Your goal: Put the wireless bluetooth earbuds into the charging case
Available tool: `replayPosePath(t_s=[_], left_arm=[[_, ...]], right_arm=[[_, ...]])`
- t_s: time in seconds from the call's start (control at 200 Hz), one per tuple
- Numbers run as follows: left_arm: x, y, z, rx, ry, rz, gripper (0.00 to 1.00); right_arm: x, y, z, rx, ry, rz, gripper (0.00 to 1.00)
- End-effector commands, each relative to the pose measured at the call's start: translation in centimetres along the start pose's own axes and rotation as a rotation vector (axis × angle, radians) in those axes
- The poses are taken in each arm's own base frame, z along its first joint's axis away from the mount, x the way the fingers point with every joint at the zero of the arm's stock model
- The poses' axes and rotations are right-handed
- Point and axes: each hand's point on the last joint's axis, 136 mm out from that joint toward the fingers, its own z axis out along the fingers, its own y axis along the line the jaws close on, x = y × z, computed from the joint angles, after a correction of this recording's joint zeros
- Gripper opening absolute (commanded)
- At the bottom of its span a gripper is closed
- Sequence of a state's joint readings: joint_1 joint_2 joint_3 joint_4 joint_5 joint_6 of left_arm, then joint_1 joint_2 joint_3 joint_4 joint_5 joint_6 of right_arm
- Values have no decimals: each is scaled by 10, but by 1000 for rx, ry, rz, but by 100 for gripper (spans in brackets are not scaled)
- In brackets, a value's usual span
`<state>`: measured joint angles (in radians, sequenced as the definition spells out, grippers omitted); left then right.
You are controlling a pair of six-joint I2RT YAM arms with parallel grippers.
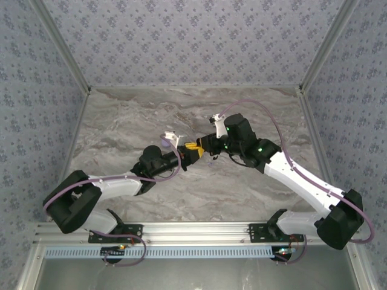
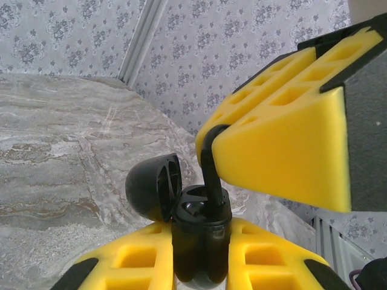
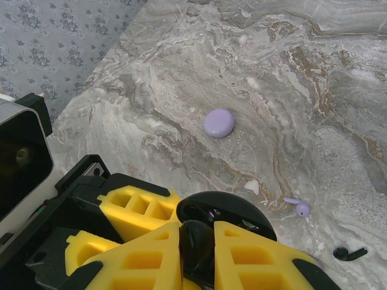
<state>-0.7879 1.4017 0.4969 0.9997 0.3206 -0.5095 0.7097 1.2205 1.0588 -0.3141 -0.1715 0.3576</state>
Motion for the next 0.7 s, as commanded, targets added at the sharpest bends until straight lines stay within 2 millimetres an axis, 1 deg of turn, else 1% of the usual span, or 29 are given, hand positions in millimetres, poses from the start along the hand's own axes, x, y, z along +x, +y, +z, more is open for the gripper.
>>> replayPosePath(t_s=[0.0, 0.29, 0.7], left_arm=[[-24, -12, 2, 20, -59, 40, 15], [-29, -16, 2, 35, -74, 40, 15], [-32, -15, 2, 25, -85, 32, 14]], right_arm=[[-1, 2, -9, 9, -10, -15, 17], [7, 2, -2, -2, 17, -8, 16], [19, 4, 1, -23, 60, -4, 17]])
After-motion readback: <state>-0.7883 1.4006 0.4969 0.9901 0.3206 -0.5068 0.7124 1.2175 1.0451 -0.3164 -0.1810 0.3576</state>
